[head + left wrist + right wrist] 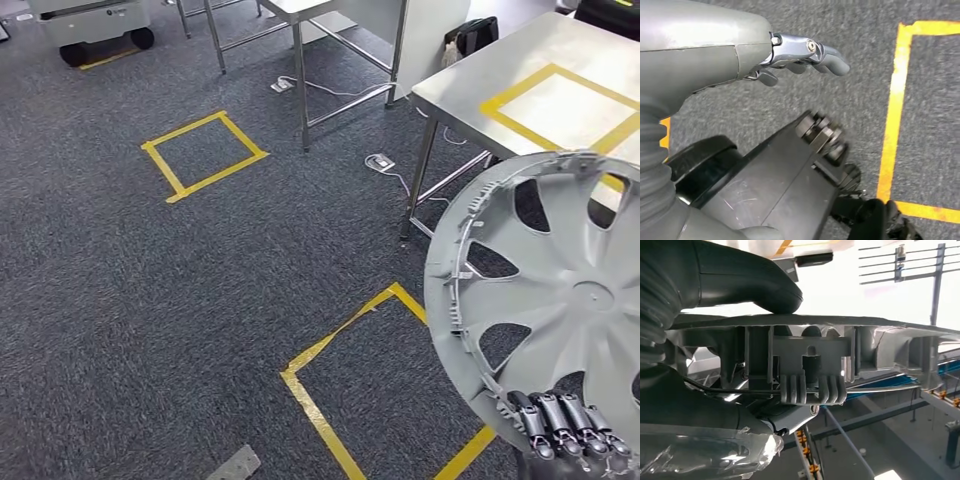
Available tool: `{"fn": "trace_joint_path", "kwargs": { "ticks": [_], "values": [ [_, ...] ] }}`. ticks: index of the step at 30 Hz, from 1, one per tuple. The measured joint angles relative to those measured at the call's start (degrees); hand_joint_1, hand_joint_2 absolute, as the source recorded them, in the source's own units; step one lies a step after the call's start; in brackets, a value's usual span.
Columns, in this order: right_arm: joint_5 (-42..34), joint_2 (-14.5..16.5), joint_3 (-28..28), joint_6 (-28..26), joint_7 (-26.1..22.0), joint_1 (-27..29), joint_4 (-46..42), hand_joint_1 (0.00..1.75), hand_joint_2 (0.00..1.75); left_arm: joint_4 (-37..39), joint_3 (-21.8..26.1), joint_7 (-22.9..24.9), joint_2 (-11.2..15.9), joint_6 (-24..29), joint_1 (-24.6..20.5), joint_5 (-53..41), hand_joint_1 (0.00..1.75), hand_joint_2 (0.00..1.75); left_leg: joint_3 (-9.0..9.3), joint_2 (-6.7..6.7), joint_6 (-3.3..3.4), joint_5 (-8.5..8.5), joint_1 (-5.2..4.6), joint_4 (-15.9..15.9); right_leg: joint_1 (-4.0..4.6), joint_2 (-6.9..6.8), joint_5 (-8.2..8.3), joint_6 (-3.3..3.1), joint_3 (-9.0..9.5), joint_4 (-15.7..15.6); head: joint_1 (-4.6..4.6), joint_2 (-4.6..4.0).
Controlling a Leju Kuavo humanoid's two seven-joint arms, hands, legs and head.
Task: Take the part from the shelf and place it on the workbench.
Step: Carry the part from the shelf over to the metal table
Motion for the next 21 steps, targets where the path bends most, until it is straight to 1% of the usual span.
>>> {"fn": "trace_joint_path", "kwargs": {
  "ticks": [1,2,3,4,5,6,7,8,10,11,12,13,14,16,17,18,20,21],
  "values": [
    [-0.01,0.03,-0.12,0.0,-0.02,-0.01,0.0,1.75,1.75,0.0,0.0,0.0,0.0,-0.01,-0.06,0.03,0.0,1.75,1.42,-0.05,0.19,1.09,-0.01,-3.42,0.09,0.24,-0.54,0.3,0.18,0.06,-0.06,0.0],
    [-0.02,0.08,-0.21,0.0,-0.04,0.0,-0.01,1.75,1.75,0.0,0.0,0.0,0.0,-0.01,-0.12,0.05,0.0,1.75,2.43,-0.1,0.39,1.37,-0.04,-5.8,0.18,0.41,-1.02,0.61,0.31,-0.06,-0.05,0.0],
    [-0.03,0.11,-0.28,0.0,-0.07,0.02,-0.01,1.75,1.75,0.0,0.01,0.0,-0.01,-0.02,-0.18,0.08,0.0,1.75,2.95,-0.15,0.64,0.92,-0.06,-7.07,0.28,0.51,-1.21,0.95,0.6,-0.03,-0.07,0.0],
    [-0.02,0.12,-0.33,0.0,-0.1,0.08,-0.01,1.75,1.75,0.0,0.01,0.0,-0.04,-0.02,-0.23,0.1,0.0,1.75,3.3,-0.18,0.99,0.41,-0.05,-7.57,0.29,0.55,-1.32,1.23,1.05,-0.18,0.0,0.0],
    [-0.01,0.13,-0.35,0.0,-0.17,0.13,0.0,1.75,1.75,0.0,-0.01,0.0,-0.07,-0.02,-0.23,0.12,0.0,1.75,3.67,-0.22,1.38,0.28,-0.03,-7.75,0.26,0.37,-1.41,1.54,1.46,-0.27,0.1,0.01],
    [0.0,0.13,-0.38,0.0,-0.22,0.16,0.0,1.75,1.75,0.0,-0.02,0.0,-0.1,-0.02,-0.22,0.13,0.0,1.75,4.18,-0.25,1.82,0.13,0.01,-7.86,0.24,0.01,-1.63,1.85,1.53,0.43,0.15,0.01],
    [0.0,0.13,-0.39,0.0,-0.25,0.16,-0.01,1.75,1.75,0.0,-0.03,0.0,-0.13,-0.02,-0.2,0.13,0.0,1.75,4.78,-0.27,2.21,-0.09,0.04,-7.88,0.24,-0.39,-2.28,2.06,0.74,2.01,0.27,0.01],
    [0.0,0.13,-0.4,0.0,-0.28,0.13,-0.01,1.75,1.75,0.0,-0.03,0.0,-0.14,-0.02,-0.17,0.13,0.0,1.75,5.4,-0.28,2.5,-0.38,0.04,-7.9,0.22,-0.79,-3.18,2.22,-0.93,4.96,0.3,0.02],
    [-0.01,0.13,-0.44,0.0,-0.26,0.14,0.0,1.75,1.75,0.0,-0.03,0.0,-0.12,-0.02,-0.13,0.14,0.0,1.75,6.33,-0.25,2.78,-1.28,-0.01,-7.9,0.23,-1.14,-5.59,2.37,-5.97,12.49,0.41,0.02],
    [-0.01,0.13,-0.47,0.0,-0.26,0.16,0.0,1.75,1.75,0.0,-0.03,0.0,-0.1,-0.02,-0.07,0.15,0.0,1.75,6.92,-0.26,2.82,-1.83,-0.03,-7.9,0.22,-1.17,-6.69,2.41,-8.32,15.13,0.43,0.02],
    [-0.01,0.13,-0.5,0.0,-0.27,0.19,0.01,1.75,1.75,0.0,-0.03,0.0,-0.08,-0.02,-0.01,0.15,0.0,1.75,7.69,-0.3,2.82,-2.46,-0.04,-7.9,0.19,-1.19,-7.17,2.43,-9.86,15.93,0.49,0.02],
    [-0.01,0.13,-0.52,0.0,-0.32,0.21,0.01,1.75,1.75,0.0,-0.03,0.0,-0.08,-0.02,0.05,0.15,0.0,1.75,8.63,-0.35,2.78,-3.19,-0.04,-7.9,0.16,-1.21,-6.65,2.41,-10.49,14.81,0.5,0.02],
    [0.0,0.13,-0.52,0.0,-0.38,0.25,0.01,1.75,1.75,0.0,-0.03,0.0,-0.08,-0.02,0.09,0.15,0.0,1.75,9.67,-0.41,2.69,-3.98,-0.04,-7.9,0.11,-1.27,-4.88,2.36,-10.37,12.16,0.55,0.02],
    [0.01,0.13,-0.51,0.0,-0.5,0.25,0.03,1.75,1.75,0.0,-0.03,0.01,-0.05,-0.03,0.14,0.15,0.0,1.75,11.41,-0.49,2.34,-5.66,-0.12,-7.88,0.07,-1.71,1.39,2.15,-9.44,5.63,0.6,0.02],
    [0.01,0.13,-0.53,0.0,-0.49,0.22,0.06,1.75,1.75,0.0,-0.03,0.01,-0.02,-0.03,0.14,0.16,0.0,1.75,12.05,-0.49,2.02,-6.46,-0.16,-8.02,0.21,-1.91,3.62,1.86,-8.88,3.57,0.6,0.02],
    [0.0,0.15,-0.57,0.0,-0.47,0.23,0.09,1.75,1.75,-0.01,-0.04,0.02,0.0,-0.04,0.12,0.16,0.0,1.75,12.75,-0.48,1.63,-7.01,-0.16,-8.14,0.37,-2.0,4.88,1.46,-8.47,2.41,0.54,0.02],
    [-0.01,0.19,-0.68,0.0,-0.44,0.29,0.14,1.75,1.75,-0.03,-0.07,0.02,-0.09,-0.04,-0.12,0.17,0.0,1.75,13.74,-0.45,0.83,-7.15,-0.02,-8.09,0.63,-1.76,4.38,0.54,-7.22,1.96,0.56,0.02],
    [-0.01,0.24,-0.72,0.0,-0.43,0.34,0.14,1.75,1.75,-0.04,-0.11,0.01,-0.21,-0.04,-0.28,0.17,0.0,1.75,13.57,-0.45,0.5,-6.59,0.05,-6.93,0.57,-1.62,4.14,0.19,-6.57,1.69,0.56,0.02]
  ]
}}
